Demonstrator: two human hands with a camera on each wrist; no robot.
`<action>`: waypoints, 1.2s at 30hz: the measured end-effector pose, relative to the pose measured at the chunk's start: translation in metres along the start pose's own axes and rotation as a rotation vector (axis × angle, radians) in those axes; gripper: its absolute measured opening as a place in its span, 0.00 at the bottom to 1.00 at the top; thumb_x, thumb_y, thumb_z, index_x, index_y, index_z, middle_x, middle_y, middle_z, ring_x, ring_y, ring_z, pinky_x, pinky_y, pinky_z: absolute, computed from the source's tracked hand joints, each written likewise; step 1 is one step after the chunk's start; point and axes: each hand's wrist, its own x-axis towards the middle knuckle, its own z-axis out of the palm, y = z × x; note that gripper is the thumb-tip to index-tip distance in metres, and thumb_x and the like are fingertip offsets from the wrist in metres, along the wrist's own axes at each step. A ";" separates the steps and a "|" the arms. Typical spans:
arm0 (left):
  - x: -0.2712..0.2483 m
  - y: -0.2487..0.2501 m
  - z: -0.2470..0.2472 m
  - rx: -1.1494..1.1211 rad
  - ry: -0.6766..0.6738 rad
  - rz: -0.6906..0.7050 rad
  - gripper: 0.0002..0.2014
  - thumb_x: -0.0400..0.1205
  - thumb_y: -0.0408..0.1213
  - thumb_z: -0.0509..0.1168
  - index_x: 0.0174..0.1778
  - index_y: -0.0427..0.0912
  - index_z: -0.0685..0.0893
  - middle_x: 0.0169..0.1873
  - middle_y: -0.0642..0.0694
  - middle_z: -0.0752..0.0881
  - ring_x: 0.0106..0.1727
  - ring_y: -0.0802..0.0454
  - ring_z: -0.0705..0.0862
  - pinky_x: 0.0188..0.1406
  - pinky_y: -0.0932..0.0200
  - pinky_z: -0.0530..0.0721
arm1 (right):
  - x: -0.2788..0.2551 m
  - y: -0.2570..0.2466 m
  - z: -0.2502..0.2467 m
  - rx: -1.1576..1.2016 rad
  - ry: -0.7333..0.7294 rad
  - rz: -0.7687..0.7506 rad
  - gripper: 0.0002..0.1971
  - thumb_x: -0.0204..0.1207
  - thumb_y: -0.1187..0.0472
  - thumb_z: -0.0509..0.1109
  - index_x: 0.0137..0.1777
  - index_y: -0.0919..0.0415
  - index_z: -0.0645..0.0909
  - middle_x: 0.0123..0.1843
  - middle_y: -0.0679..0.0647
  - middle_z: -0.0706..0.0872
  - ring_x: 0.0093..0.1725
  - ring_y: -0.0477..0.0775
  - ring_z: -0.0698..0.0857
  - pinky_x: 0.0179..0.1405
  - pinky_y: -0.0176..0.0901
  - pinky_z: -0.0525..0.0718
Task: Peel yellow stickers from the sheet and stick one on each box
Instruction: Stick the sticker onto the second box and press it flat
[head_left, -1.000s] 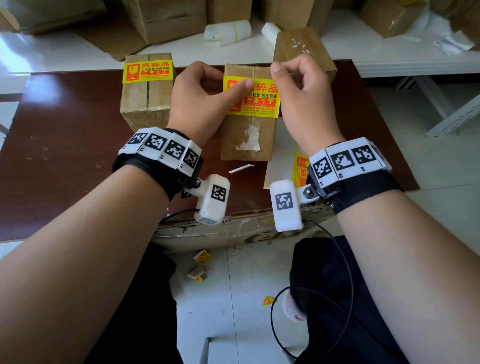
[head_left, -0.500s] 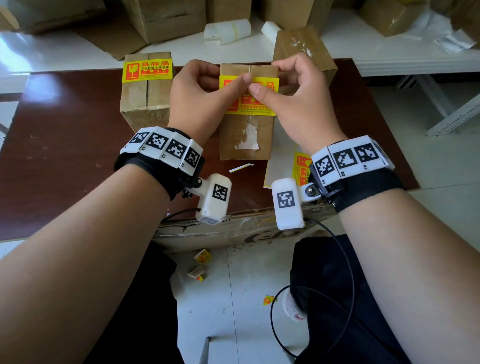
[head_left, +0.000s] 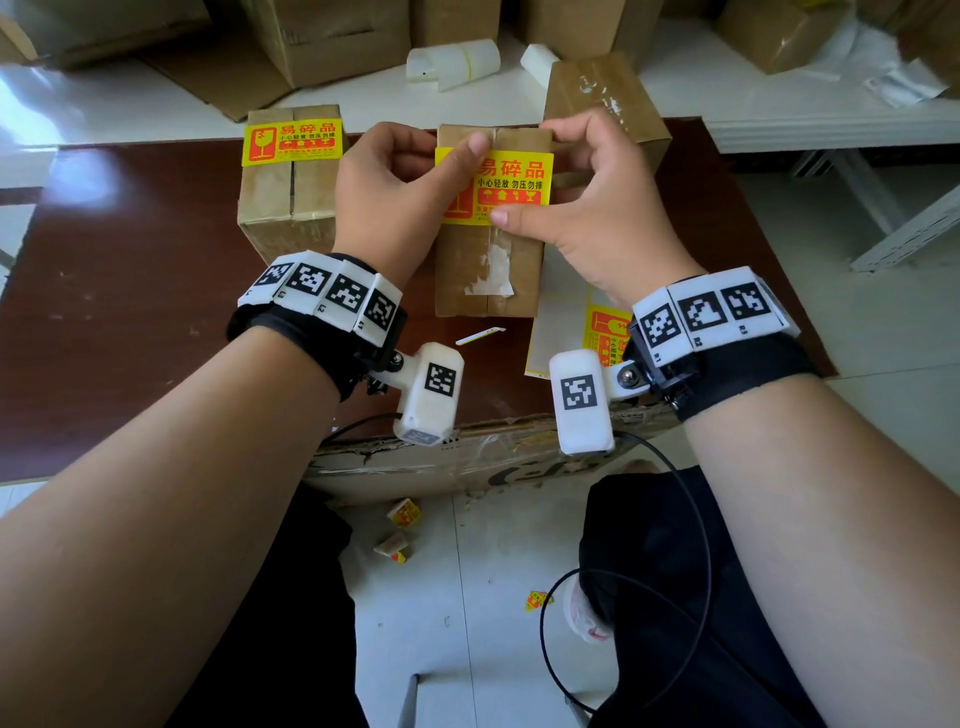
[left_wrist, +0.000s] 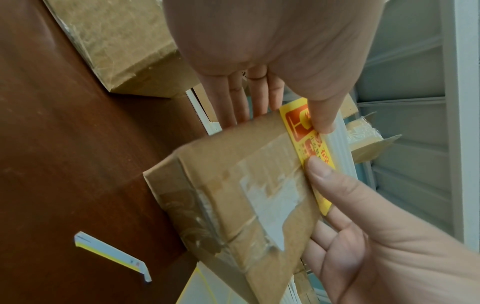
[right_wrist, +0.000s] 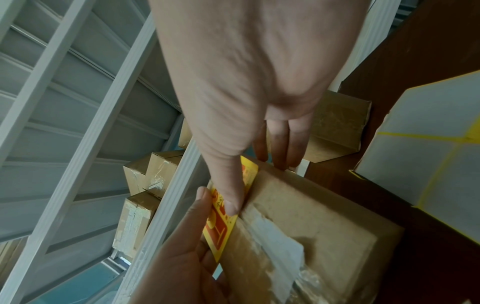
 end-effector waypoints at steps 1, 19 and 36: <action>0.000 -0.001 0.000 -0.001 0.000 0.003 0.28 0.72 0.58 0.85 0.52 0.39 0.88 0.41 0.44 0.94 0.44 0.49 0.96 0.47 0.50 0.95 | 0.001 0.000 0.000 -0.002 -0.008 0.002 0.38 0.65 0.57 0.96 0.72 0.55 0.80 0.64 0.50 0.92 0.61 0.47 0.95 0.65 0.51 0.95; -0.003 0.000 0.000 0.028 -0.042 0.044 0.24 0.76 0.55 0.84 0.53 0.40 0.87 0.40 0.49 0.93 0.40 0.57 0.93 0.40 0.62 0.89 | 0.000 -0.001 0.004 0.002 0.045 -0.014 0.22 0.75 0.54 0.89 0.63 0.50 0.82 0.57 0.48 0.95 0.59 0.46 0.95 0.65 0.58 0.94; 0.002 -0.001 -0.003 0.055 -0.023 0.023 0.15 0.85 0.51 0.76 0.51 0.42 0.86 0.35 0.56 0.88 0.35 0.69 0.87 0.37 0.68 0.83 | 0.001 -0.004 -0.009 0.051 -0.108 0.065 0.38 0.70 0.71 0.91 0.77 0.56 0.78 0.67 0.54 0.91 0.61 0.51 0.96 0.66 0.51 0.95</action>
